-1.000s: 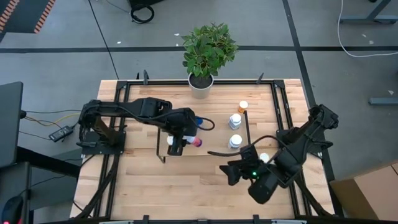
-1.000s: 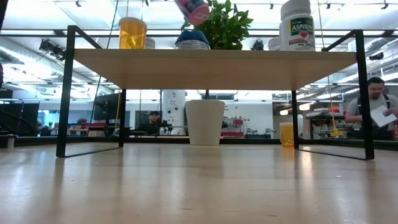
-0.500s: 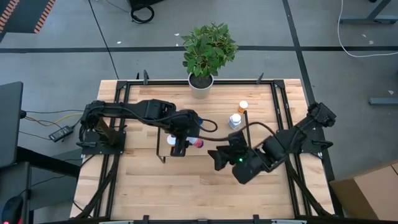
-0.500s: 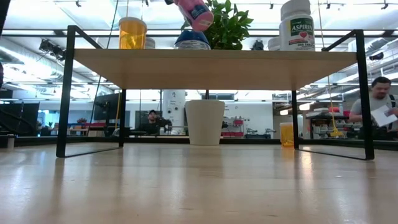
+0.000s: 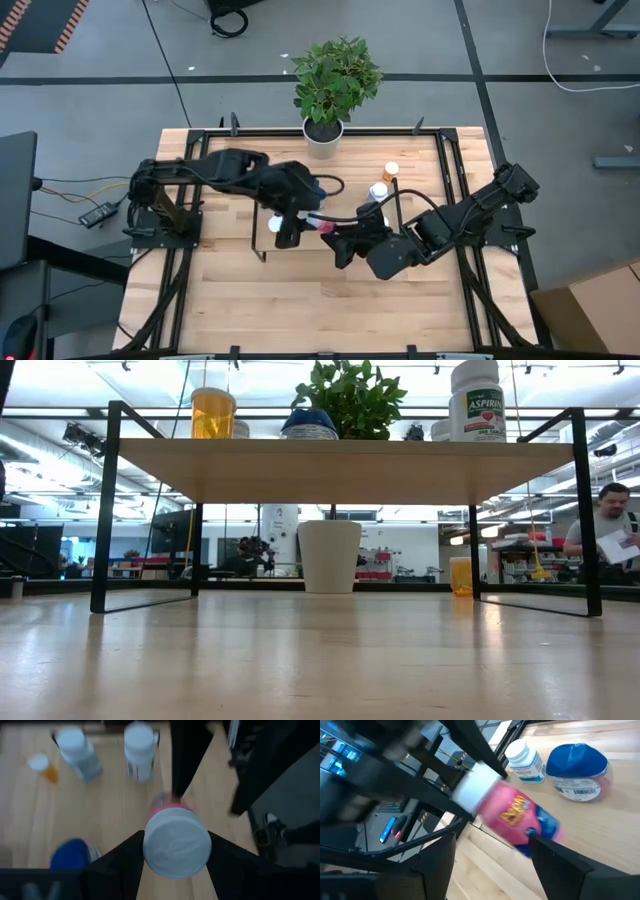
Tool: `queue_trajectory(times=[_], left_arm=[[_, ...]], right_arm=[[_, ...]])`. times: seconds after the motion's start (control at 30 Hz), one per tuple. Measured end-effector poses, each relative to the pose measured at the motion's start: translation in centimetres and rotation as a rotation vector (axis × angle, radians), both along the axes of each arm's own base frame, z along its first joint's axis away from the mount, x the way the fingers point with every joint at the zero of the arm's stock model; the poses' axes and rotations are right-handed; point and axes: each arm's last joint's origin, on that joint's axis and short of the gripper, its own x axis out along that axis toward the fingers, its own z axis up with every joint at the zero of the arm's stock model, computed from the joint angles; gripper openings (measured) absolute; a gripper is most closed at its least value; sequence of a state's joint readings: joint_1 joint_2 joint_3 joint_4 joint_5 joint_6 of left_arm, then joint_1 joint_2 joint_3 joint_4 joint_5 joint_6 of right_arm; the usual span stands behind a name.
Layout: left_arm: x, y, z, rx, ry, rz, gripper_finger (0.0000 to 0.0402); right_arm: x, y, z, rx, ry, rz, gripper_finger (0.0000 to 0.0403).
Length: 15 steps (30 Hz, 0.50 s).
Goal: Pick and place medicine bottles onto shelf by color
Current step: Put the pink pill bottle on the shelf
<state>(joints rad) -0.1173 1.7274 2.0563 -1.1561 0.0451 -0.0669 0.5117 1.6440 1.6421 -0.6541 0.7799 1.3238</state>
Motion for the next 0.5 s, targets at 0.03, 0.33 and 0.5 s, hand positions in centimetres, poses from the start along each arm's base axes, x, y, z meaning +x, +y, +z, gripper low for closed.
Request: queue_trajectory(times=[0.03,0.33,0.5], left_arm=[[-0.2,0.0,0.7,-0.003,-0.022,0.000,0.0198],[-0.9,0.1,2.7,-0.017,-0.096,-0.004,0.0183],[-1.1,0.1,2.4,-0.010,-0.050,-0.004,0.0196]], right_arm=[[0.0,0.0,0.0,-0.004,0.001,0.001,0.0259],[0.0,0.0,0.0,-0.022,0.004,0.000,0.0259],[-0.2,0.3,0.0,-0.020,0.004,0.012,0.0259]])
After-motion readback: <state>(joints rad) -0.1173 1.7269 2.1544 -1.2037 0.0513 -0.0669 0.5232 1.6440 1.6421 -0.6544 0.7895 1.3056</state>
